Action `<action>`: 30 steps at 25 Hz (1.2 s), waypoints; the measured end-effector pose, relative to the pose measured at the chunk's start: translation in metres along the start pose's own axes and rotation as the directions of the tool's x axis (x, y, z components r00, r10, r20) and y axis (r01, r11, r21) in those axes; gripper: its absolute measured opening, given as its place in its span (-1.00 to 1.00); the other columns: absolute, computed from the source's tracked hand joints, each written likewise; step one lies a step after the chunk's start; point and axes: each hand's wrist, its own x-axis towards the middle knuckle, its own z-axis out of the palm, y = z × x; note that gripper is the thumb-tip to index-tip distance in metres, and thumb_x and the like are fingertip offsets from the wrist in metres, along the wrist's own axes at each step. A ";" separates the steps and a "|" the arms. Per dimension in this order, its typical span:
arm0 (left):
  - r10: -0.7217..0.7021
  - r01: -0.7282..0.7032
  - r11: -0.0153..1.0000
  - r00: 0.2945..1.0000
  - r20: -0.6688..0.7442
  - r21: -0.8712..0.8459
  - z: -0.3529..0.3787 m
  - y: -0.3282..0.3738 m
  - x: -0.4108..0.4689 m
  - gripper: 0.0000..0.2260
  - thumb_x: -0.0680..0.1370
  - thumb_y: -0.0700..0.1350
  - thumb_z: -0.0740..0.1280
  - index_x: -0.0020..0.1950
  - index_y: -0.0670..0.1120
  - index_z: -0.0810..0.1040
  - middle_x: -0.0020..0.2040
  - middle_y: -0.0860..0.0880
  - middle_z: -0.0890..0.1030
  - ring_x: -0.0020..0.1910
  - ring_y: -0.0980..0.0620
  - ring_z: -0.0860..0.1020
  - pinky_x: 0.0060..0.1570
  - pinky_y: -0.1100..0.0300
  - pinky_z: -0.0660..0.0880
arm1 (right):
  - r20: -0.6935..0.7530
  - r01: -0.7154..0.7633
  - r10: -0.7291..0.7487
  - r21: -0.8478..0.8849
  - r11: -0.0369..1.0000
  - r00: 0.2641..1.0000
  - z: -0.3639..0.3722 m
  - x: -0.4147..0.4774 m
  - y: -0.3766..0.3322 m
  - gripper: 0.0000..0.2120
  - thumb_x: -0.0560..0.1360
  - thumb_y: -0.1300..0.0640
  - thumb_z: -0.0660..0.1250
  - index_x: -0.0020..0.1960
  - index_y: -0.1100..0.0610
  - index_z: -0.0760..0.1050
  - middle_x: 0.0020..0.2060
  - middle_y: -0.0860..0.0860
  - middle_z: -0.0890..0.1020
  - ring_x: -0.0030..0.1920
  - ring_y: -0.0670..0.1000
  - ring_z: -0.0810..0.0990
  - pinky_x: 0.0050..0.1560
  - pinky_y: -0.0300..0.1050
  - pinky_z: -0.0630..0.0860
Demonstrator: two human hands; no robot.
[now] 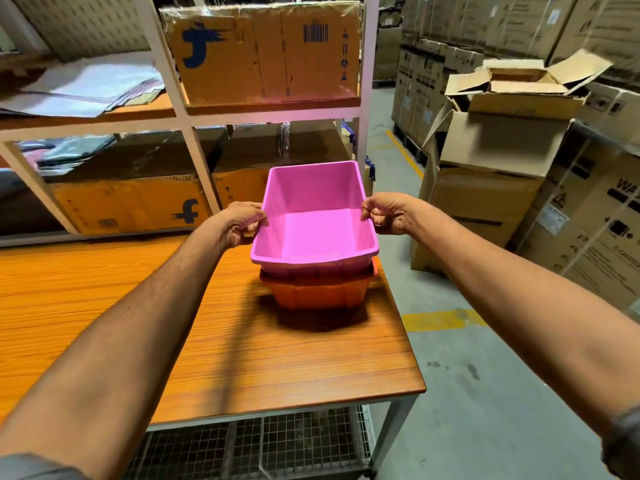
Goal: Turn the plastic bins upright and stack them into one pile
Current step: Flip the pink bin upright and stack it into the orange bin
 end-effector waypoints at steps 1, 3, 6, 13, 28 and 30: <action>0.001 -0.001 1.000 1.000 -0.002 0.006 0.003 -0.003 0.001 -0.56 0.48 -0.45 0.29 0.24 -0.07 0.66 0.17 -0.11 0.63 0.15 -0.09 0.56 -0.24 0.10 0.57 | -0.018 -0.009 0.009 -0.009 1.000 1.000 0.000 0.002 0.004 -0.78 0.42 0.47 0.20 -0.03 0.24 0.50 -0.22 0.08 0.68 -0.31 -0.02 0.65 -0.55 -0.28 0.53; 0.006 -0.006 1.000 1.000 -0.004 0.007 0.007 -0.008 0.002 -0.57 0.50 -0.45 0.27 0.25 -0.08 0.65 0.16 -0.11 0.62 0.13 -0.06 0.54 -0.23 0.12 0.57 | -0.051 -0.015 0.012 -0.057 0.998 0.999 0.000 0.005 0.010 -0.79 0.44 0.45 0.19 -0.05 0.23 0.49 -0.33 0.05 0.63 -0.56 -0.11 0.56 -0.62 -0.33 0.43; 0.006 -0.006 1.000 1.000 -0.004 0.012 0.009 -0.010 0.005 -0.60 0.51 -0.46 0.28 0.24 -0.11 0.65 0.15 -0.11 0.61 0.12 -0.07 0.55 -0.22 0.13 0.59 | -0.088 -0.014 0.005 -0.102 0.995 0.996 0.000 0.010 0.017 -0.81 0.45 0.45 0.18 -0.08 0.23 0.49 -0.26 0.04 0.55 -0.72 -0.16 0.42 -0.65 -0.35 0.38; -0.008 0.008 0.998 1.000 0.000 0.069 0.011 -0.014 0.010 -0.65 0.52 -0.43 0.30 0.23 -0.17 0.64 0.07 -0.11 0.60 0.06 -0.06 0.57 -0.14 0.13 0.62 | -0.081 -0.026 0.021 -0.069 0.997 0.997 0.006 0.006 0.018 -0.79 0.46 0.47 0.15 -0.13 0.24 0.50 -0.16 0.09 0.61 -0.21 0.00 0.57 -0.49 -0.29 0.58; 0.081 -0.087 0.995 0.991 -0.108 -0.053 0.007 0.033 -0.010 -0.64 0.52 -0.33 0.29 0.32 -0.35 0.52 -0.16 -0.14 0.56 -0.27 -0.06 0.58 -0.55 0.18 0.53 | -0.061 0.101 -0.107 -0.094 0.990 0.992 0.004 -0.037 -0.026 -0.69 0.53 0.45 0.00 -0.33 0.22 0.30 -0.57 0.05 0.39 -0.75 -0.08 0.31 -0.75 -0.33 0.21; 0.070 -0.077 0.995 0.992 -0.101 -0.066 0.002 0.034 -0.014 -0.67 0.52 -0.33 0.29 0.28 -0.32 0.54 -0.12 -0.15 0.57 -0.23 -0.08 0.59 -0.43 0.09 0.56 | -0.068 0.128 -0.133 -0.072 0.989 0.989 0.003 -0.037 -0.030 -0.70 0.52 0.46 0.02 -0.33 0.24 0.31 -0.59 0.04 0.44 -0.75 -0.09 0.36 -0.71 -0.32 0.32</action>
